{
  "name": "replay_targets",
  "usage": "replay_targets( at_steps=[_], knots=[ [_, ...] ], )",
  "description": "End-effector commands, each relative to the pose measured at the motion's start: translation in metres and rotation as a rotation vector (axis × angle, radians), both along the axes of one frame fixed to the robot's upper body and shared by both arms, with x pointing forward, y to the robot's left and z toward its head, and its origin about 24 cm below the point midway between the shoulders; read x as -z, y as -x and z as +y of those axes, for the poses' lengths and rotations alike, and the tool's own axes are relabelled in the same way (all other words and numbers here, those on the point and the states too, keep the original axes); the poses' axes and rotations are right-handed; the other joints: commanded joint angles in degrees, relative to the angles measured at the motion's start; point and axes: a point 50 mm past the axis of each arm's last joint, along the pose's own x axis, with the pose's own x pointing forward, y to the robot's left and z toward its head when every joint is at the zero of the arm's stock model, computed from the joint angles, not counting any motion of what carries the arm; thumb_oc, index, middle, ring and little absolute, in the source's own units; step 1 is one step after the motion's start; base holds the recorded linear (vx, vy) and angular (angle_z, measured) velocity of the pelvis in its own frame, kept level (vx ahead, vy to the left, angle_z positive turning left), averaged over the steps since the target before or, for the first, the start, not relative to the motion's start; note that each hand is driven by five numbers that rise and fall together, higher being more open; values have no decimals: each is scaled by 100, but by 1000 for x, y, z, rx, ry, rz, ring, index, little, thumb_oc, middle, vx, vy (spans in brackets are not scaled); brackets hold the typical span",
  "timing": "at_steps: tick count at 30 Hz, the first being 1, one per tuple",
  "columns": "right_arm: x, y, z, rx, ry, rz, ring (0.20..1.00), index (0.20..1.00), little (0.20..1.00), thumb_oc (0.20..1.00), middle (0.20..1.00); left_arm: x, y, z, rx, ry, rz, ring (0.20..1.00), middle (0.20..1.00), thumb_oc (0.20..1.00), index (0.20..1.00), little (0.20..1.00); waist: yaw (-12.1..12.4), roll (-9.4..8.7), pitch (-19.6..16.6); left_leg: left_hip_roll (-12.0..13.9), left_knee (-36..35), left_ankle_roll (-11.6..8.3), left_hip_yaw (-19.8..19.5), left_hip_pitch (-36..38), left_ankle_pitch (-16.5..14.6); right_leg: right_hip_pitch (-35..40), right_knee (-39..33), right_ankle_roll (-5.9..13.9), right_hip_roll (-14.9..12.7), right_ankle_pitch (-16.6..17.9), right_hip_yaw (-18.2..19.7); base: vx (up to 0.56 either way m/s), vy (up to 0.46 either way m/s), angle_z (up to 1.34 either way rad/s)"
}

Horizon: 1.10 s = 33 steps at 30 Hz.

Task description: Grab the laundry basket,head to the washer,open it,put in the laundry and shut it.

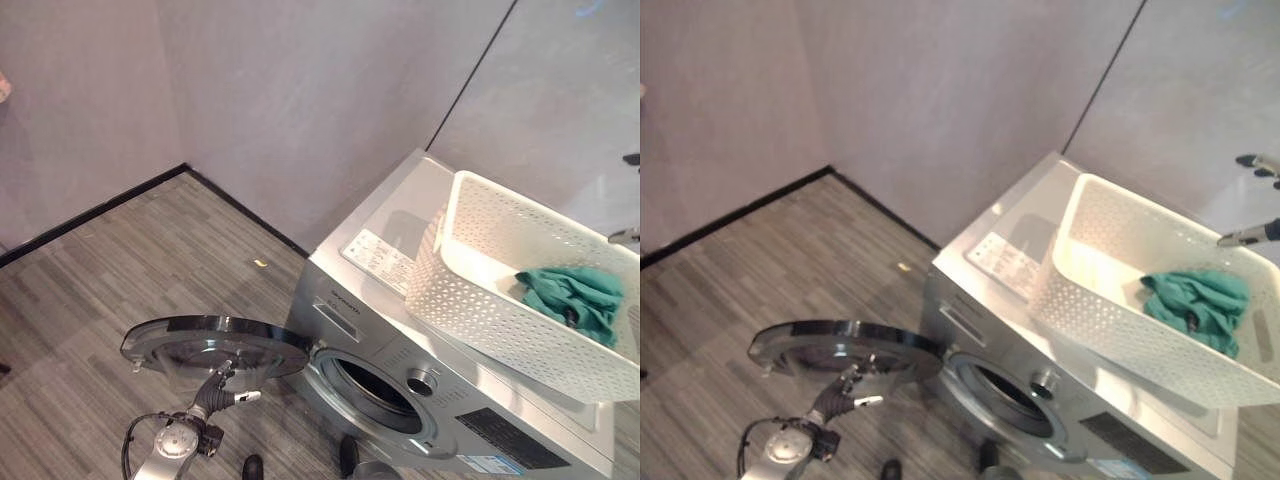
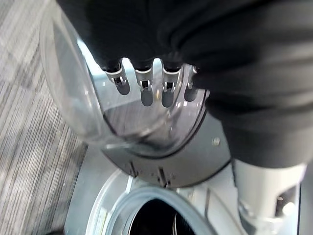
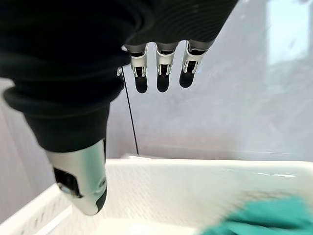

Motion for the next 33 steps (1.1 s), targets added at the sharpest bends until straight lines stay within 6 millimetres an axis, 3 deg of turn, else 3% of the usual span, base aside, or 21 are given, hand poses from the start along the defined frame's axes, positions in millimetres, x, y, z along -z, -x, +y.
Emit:
replay_targets(
  at_steps=[1,4,9,14,20,28,33],
  knots=[
    [-51,7,-13,46,17,-188,1000,1000,1000,1000,1000,-10,-22,-16,95,31,-82,1000,1000,1000,1000,1000,308,53,-317,519,86,-413,545,172,-381,-238,298,309,-3,944,38,46,-43,-27],
    [-47,13,-12,33,-3,-191,1000,1000,1000,1000,1000,-9,-24,-22,112,43,-82,1000,1000,1000,1000,1000,321,68,-343,570,72,-429,616,222,-398,-233,260,281,60,897,120,41,-40,-28],
    [-16,8,-4,-21,-58,-96,1000,1000,1000,1000,1000,-10,-26,-34,135,83,-90,1000,1000,1000,1000,1000,373,112,-339,645,51,-444,716,310,-410,-220,258,228,150,806,231,29,-32,-17],
    [14,0,-3,-32,-97,20,1000,1000,1000,1000,1000,-10,-23,-30,128,85,-81,1000,1000,1000,1000,1000,394,182,-291,670,44,-467,715,321,-408,-192,217,194,154,663,180,21,-6,-3],
    [41,10,-8,2,-94,168,1000,1000,1000,1000,1000,-6,-7,-16,105,73,-34,1000,1000,1000,1000,1000,421,275,-237,697,44,-502,675,297,-389,-149,167,174,142,558,83,22,-10,4],
    [53,5,-15,30,-70,218,1000,1000,1000,1000,1000,-3,-3,-19,79,109,-22,1000,1000,1000,1000,1000,493,326,-209,727,44,-537,663,284,-390,-103,76,146,157,450,55,14,-14,1],
    [46,-3,-23,67,-92,145,1000,1000,1000,1000,1000,-2,-7,-32,97,143,-30,1000,1000,1000,1000,1000,548,311,-199,727,44,-554,681,293,-391,-70,24,144,174,427,47,0,0,0]
  ],
)
